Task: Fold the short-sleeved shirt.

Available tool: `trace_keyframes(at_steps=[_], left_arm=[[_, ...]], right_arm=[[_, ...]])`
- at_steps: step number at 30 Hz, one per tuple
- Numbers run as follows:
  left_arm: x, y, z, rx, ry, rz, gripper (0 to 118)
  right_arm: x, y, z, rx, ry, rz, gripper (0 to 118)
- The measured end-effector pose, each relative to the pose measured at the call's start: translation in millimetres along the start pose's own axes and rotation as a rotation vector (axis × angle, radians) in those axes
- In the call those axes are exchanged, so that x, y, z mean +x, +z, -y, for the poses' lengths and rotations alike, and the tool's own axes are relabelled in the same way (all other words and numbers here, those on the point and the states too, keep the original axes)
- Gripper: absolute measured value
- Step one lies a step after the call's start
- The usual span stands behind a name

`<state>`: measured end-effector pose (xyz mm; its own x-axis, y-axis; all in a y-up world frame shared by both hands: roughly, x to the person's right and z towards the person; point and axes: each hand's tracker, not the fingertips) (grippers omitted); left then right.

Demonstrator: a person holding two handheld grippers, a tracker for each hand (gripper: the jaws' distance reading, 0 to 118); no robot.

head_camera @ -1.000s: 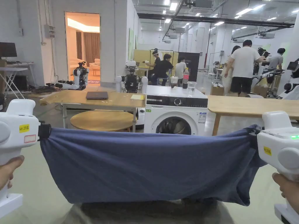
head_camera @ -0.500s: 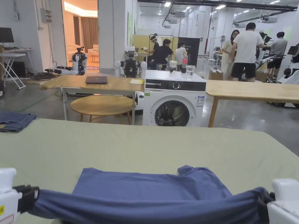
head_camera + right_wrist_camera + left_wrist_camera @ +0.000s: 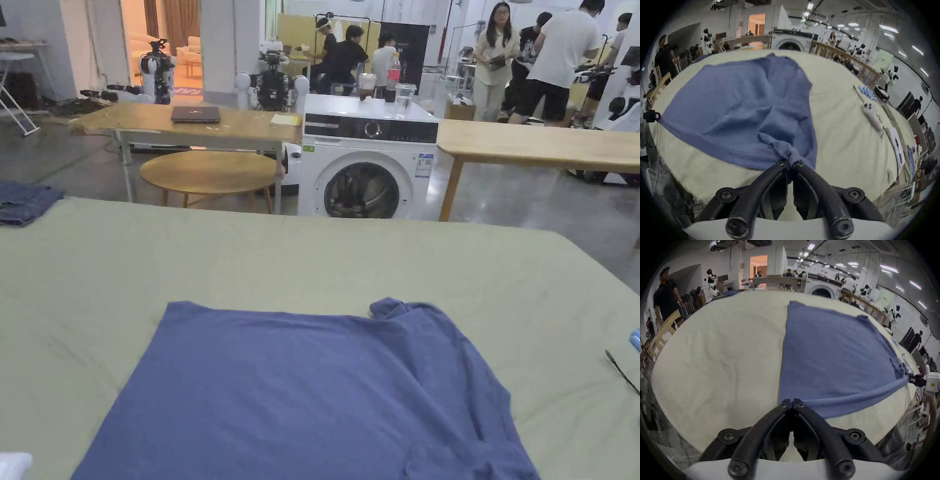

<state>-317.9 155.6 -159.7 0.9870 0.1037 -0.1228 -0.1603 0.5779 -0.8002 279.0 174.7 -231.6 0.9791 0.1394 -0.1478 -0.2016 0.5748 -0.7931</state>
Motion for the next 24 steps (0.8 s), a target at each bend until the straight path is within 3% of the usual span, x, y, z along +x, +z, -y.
trace_keyframes(at_steps=[4,8,11,16,21,24], left_arm=[[1,-22,1,-0.037,-0.058,-0.028,0],[-1,-16,-6,-0.048,-0.044,-0.027,1],[3,-5,-15,-0.028,-0.031,-0.049,34],[32,31,-37,0.198,-0.021,0.012,39],[79,44,-60,0.443,-0.059,0.023,39],[98,43,-68,0.564,-0.093,0.02,36]], right_arm=[[-10,-11,-2,-0.032,0.035,0.027,7],[-16,-4,-4,-0.035,0.071,0.064,38],[-16,18,-9,-0.001,0.055,0.041,53],[-26,53,-32,0.194,-0.031,0.05,53],[-56,59,-53,0.48,-0.173,-0.017,51],[-76,63,-62,0.59,-0.19,-0.031,29]])
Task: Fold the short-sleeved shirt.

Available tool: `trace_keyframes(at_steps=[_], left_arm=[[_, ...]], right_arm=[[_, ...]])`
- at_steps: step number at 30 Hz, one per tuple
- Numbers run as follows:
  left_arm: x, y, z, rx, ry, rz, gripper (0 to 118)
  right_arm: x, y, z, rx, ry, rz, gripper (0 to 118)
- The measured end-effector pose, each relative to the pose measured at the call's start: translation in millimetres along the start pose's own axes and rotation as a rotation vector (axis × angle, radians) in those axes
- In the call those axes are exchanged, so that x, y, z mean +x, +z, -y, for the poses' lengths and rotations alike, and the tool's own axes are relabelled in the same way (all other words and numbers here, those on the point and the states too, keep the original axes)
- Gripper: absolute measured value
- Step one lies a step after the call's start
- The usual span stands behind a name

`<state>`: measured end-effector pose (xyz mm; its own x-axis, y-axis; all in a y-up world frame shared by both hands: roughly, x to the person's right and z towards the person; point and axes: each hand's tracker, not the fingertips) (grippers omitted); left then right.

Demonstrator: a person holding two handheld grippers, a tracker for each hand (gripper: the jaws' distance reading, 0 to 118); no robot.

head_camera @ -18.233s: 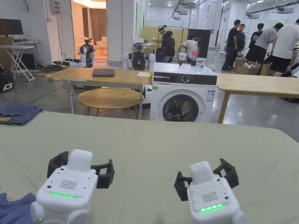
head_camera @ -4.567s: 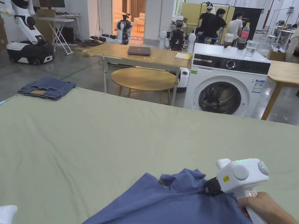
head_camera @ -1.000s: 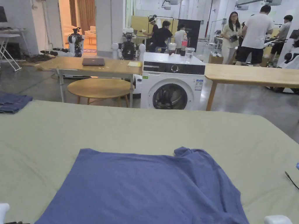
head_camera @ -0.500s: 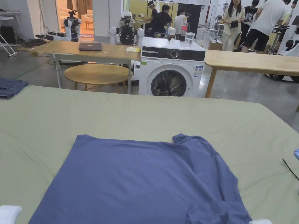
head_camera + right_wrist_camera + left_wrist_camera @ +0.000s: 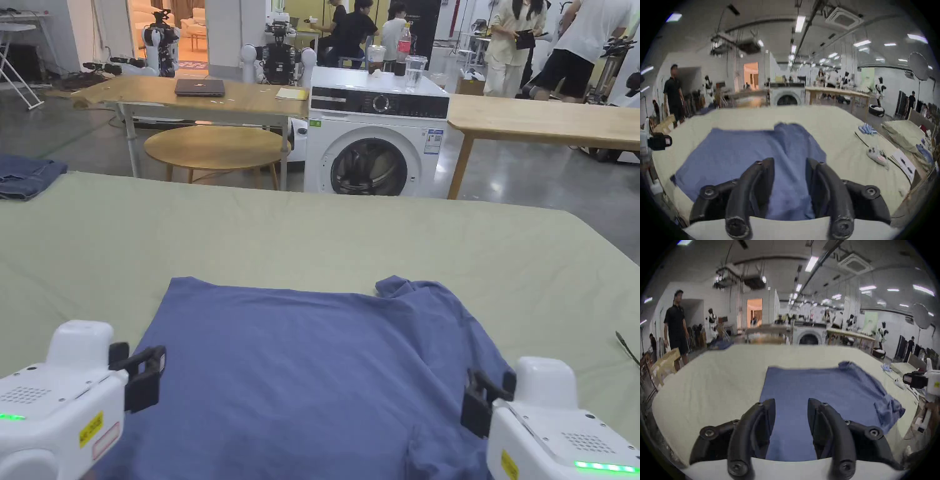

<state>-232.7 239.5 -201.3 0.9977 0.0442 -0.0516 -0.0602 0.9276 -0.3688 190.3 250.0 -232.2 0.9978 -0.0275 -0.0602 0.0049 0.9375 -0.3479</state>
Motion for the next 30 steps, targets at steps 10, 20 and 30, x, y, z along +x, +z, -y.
trace_keyframes(at_steps=[10,20,30], left_arm=[[30,6,-15,0.091,-0.057,-0.028,0],[-44,8,9,-0.309,-0.001,-0.095,0],[-92,-14,51,-0.665,0.196,-0.045,50]], right_arm=[[-34,10,-7,0.153,0.001,-0.006,0],[-28,2,1,0.066,0.088,0.001,0],[-13,-12,19,-0.048,0.071,0.008,0]])
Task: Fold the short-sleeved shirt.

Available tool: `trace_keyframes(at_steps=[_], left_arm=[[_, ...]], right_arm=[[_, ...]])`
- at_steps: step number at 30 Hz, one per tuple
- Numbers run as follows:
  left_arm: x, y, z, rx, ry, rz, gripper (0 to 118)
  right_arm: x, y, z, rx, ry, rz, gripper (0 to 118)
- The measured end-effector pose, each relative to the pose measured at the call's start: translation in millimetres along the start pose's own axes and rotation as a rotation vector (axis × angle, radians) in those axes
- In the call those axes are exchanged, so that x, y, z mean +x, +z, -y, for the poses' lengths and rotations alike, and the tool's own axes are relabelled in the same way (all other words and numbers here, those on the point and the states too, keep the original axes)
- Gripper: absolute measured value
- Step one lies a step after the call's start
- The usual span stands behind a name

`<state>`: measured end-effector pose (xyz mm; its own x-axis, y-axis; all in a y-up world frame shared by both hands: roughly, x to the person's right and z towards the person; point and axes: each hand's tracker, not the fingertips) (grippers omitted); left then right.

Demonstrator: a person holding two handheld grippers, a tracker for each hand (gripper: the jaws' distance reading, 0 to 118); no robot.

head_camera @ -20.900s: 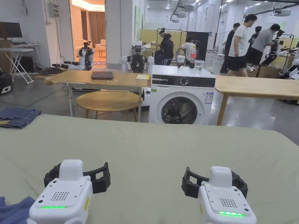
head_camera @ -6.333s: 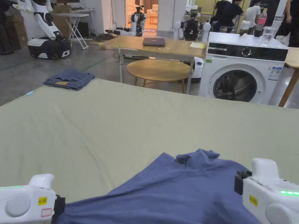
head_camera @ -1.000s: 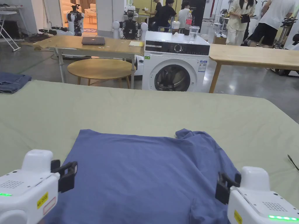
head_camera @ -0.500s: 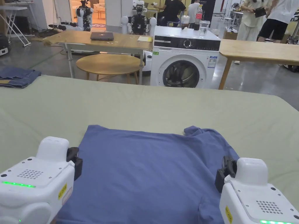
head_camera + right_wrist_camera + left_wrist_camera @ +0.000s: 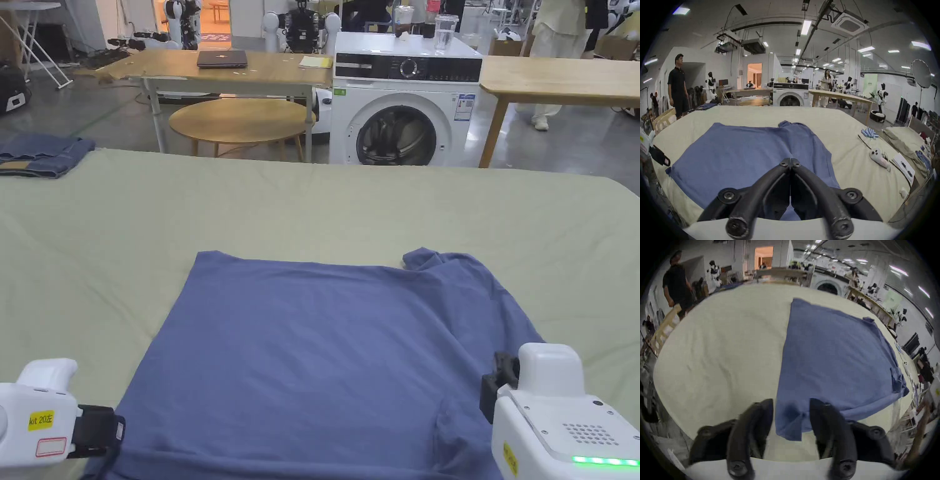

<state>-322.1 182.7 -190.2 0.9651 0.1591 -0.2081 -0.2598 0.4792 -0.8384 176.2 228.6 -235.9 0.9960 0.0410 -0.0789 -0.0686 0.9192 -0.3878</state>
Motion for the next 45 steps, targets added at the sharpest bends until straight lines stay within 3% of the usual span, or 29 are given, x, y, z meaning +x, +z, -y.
trace_keyframes(at_steps=[2,5,10,12,14,17,19,22,23,26,30,31,32,34,35,37,41,45], left_arm=[[0,-8,4,-0.022,0.022,-0.023,57],[1,-28,11,-0.099,0.021,-0.073,58],[16,-26,17,-0.06,-0.001,-0.111,56],[23,-23,20,-0.029,-0.077,-0.094,37],[21,-22,21,-0.022,-0.046,-0.067,7],[18,-25,22,-0.021,-0.026,-0.04,0],[16,-24,21,-0.02,-0.03,-0.035,0],[17,-24,22,-0.017,-0.054,-0.039,0],[17,-24,22,-0.017,-0.057,-0.041,0],[17,-24,22,-0.014,-0.066,-0.046,0],[15,-22,24,-0.004,-0.056,-0.038,0],[14,-22,24,-0.002,-0.054,-0.034,0],[14,-21,25,-0.001,-0.052,-0.032,0],[14,-16,24,0.01,-0.055,-0.022,0],[15,-12,23,0.025,-0.056,-0.022,0],[14,-5,21,0.067,-0.047,0.004,0],[15,12,7,0.14,-0.04,0.057,0],[17,23,-22,0.209,-0.043,0.089,0]], right_arm=[[1,-1,3,-0.011,-0.001,0.003,0],[4,0,8,-0.029,-0.002,0.008,0],[12,1,14,-0.063,0.005,0.021,0],[20,4,15,-0.08,-0.007,0.03,0],[29,5,13,-0.108,-0.02,0.045,0],[49,8,10,-0.197,-0.012,0.071,0],[65,7,9,-0.276,-0.008,0.048,14],[84,4,13,-0.378,0.01,0.065,53],[86,1,17,-0.406,0.026,0.073,57],[93,-12,38,-0.539,0.089,0.053,57],[99,-32,74,-0.664,0.028,-0.019,49],[100,-28,75,-0.612,0.019,-0.003,39],[100,-24,74,-0.57,0.011,0.009,9],[102,-25,69,-0.567,-0.056,-0.086,8],[100,-26,68,-0.575,-0.054,-0.056,8],[93,-20,62,-0.545,0.025,-0.036,7],[96,-7,37,-0.473,-0.037,-0.059,7],[99,-8,1,-0.408,-0.04,-0.067,7]])
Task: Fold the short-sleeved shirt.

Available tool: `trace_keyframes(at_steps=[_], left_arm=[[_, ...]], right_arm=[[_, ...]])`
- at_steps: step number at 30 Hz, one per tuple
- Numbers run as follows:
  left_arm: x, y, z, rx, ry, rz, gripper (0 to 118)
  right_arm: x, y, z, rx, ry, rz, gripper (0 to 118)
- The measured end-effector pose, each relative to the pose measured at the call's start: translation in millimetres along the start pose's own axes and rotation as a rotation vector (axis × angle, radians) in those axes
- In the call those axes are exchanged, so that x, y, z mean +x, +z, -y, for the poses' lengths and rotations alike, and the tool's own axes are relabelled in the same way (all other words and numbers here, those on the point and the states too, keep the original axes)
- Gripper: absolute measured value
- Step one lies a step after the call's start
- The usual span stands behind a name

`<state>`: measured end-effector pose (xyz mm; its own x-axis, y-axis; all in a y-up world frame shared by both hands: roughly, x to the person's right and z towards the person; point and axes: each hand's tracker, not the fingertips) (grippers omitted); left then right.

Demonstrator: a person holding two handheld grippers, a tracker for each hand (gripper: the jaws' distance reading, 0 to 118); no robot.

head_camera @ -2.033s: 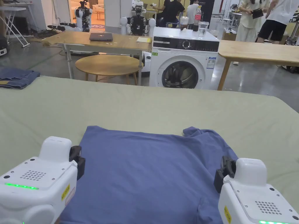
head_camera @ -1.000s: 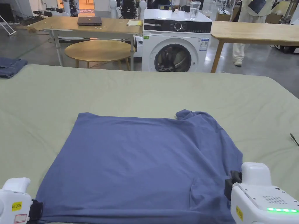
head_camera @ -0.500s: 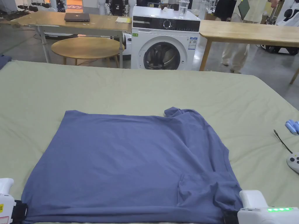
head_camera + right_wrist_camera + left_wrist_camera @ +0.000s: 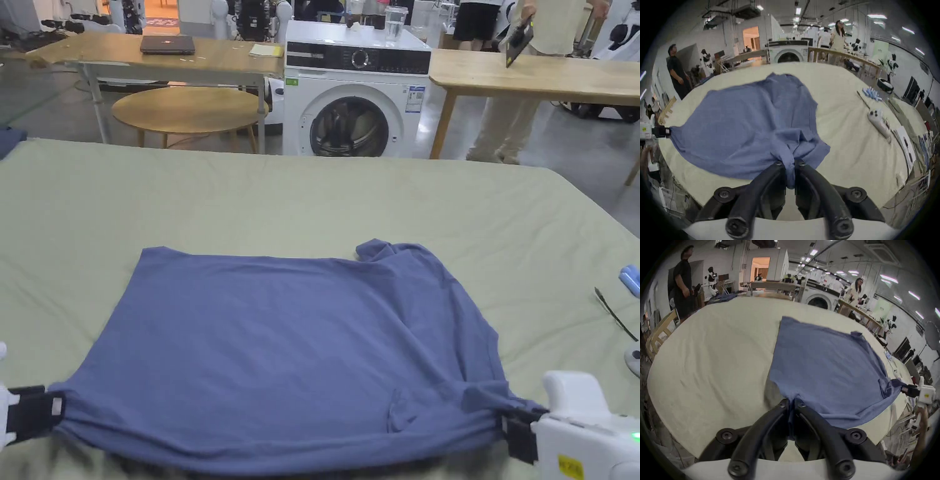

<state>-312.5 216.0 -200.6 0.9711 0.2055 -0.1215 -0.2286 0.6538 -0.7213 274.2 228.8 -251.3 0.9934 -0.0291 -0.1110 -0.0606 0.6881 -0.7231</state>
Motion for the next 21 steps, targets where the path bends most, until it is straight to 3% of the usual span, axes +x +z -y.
trace_keyframes(at_steps=[11,14,21], left_arm=[[4,-60,-110,0.07,0.002,-0.046,0],[-1,-93,-130,0.038,0.04,-0.051,0],[-2,-160,-144,-0.093,0.034,-0.085,0]], right_arm=[[-13,-57,-113,0.059,-0.01,0.021,7],[-9,-95,-133,0.023,-0.042,-0.003,7],[-3,-177,-155,-0.072,-0.03,0.016,8]])
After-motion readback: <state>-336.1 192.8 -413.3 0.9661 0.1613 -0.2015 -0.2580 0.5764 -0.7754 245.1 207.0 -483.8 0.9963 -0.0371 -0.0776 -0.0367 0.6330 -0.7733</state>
